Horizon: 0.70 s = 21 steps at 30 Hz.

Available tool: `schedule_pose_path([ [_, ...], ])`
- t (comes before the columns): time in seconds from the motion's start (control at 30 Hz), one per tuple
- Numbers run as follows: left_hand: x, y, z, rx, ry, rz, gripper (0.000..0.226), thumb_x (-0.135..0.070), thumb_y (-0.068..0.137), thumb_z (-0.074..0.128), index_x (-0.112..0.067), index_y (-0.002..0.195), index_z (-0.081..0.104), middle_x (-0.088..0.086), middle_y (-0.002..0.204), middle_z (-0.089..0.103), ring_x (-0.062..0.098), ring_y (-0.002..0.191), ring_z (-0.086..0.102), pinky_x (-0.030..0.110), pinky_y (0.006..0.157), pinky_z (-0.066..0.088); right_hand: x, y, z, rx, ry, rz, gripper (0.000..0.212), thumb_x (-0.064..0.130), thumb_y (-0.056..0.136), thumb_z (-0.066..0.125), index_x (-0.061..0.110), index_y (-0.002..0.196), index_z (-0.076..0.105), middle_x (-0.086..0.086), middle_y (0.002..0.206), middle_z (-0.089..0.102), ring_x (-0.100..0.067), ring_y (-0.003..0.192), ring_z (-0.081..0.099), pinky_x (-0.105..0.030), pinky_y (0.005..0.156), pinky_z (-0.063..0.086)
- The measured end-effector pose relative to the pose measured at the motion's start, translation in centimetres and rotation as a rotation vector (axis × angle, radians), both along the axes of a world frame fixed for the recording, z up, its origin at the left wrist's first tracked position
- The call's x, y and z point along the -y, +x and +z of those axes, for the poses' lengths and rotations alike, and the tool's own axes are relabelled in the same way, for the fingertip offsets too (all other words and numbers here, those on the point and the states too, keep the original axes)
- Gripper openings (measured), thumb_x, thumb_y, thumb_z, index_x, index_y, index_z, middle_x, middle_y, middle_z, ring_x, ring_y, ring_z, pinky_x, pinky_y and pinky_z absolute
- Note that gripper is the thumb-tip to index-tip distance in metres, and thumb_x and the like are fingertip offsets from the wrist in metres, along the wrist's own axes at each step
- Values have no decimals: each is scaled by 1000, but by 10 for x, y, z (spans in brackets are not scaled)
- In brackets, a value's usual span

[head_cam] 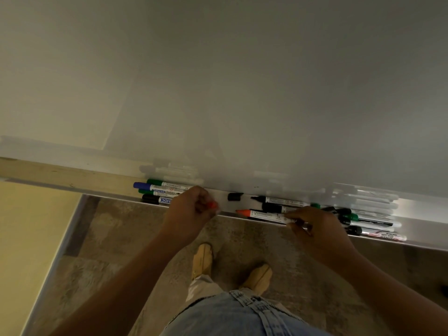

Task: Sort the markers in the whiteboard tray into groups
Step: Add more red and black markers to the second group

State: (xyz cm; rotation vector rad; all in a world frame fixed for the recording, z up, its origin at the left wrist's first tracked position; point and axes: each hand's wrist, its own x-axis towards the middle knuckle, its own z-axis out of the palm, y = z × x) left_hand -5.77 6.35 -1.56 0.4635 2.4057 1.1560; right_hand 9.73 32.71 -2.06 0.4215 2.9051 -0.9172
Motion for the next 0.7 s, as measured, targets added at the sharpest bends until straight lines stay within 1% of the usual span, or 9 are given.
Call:
schedule_pose_path([
  [0.07, 0, 2, -1, 82, 66, 40, 22, -20, 75, 80, -31, 76, 60, -19, 79, 71, -3, 74, 67, 23, 69, 54, -1, 3, 2, -24, -24, -23, 25, 9, 82, 73, 20, 105, 73, 5, 92, 71, 13, 71, 53, -6, 66, 40],
  [0.13, -1, 4, -2, 153, 134, 64, 16, -18, 78, 78, -27, 79, 64, -13, 85, 73, 4, 79, 70, 36, 75, 58, -3, 7, 4, -34, -40, -45, 26, 10, 82, 73, 21, 105, 72, 11, 90, 67, 12, 74, 56, -6, 64, 41],
  [0.2, -3, 6, 0, 178, 189, 69, 14, -16, 81, 74, -27, 81, 66, -7, 87, 72, 11, 81, 70, 45, 78, 58, -4, 10, 6, -45, -70, -91, 26, 9, 81, 74, 21, 105, 72, 16, 89, 63, 10, 75, 59, -4, 60, 44],
  [0.27, -5, 8, 1, 189, 226, 54, 15, -13, 84, 71, -27, 86, 68, -4, 88, 71, 16, 84, 69, 50, 79, 57, -4, 13, 8, -65, -100, -138, 27, 9, 80, 75, 21, 105, 72, 19, 88, 62, 9, 75, 61, -2, 61, 46],
  [0.33, -9, 9, 3, 200, 249, 25, 19, -10, 85, 70, -25, 95, 69, -3, 93, 72, 17, 88, 68, 50, 80, 57, -4, 15, 12, -91, -124, -177, 28, 9, 80, 75, 20, 105, 72, 23, 88, 61, 9, 75, 62, 1, 67, 44],
  [0.4, -12, 9, 6, 204, 265, 4, 29, -9, 82, 72, -23, 107, 65, -1, 93, 73, 15, 86, 69, 42, 76, 58, -6, 16, 17, -106, -153, -208, 29, 10, 80, 76, 21, 106, 72, 24, 90, 61, 10, 79, 63, 1, 70, 44],
  [0.5, -15, 8, 11, 221, 321, 41, 37, -5, 71, 81, -18, 100, 60, 2, 86, 74, 14, 82, 71, 29, 69, 58, -9, 18, 28, -141, -196, -207, 31, 10, 80, 76, 27, 105, 70, 23, 94, 63, 10, 90, 62, -1, 72, 45],
  [0.6, -16, 8, 17, 195, 351, 47, 23, -5, 69, 83, -12, 85, 68, 5, 85, 75, 19, 83, 72, 41, 76, 60, -11, 21, 39, -178, -216, -175, 34, 9, 78, 77, 31, 103, 68, 23, 95, 65, 8, 90, 63, -4, 71, 48],
  [0.7, -19, 7, 23, 192, 411, 38, 19, -2, 75, 77, -7, 92, 72, 5, 91, 74, 20, 89, 71, 43, 82, 58, -12, 24, 47, -200, -223, -151, 35, 10, 77, 77, 33, 102, 68, 20, 95, 67, 5, 88, 64, -6, 67, 50],
])
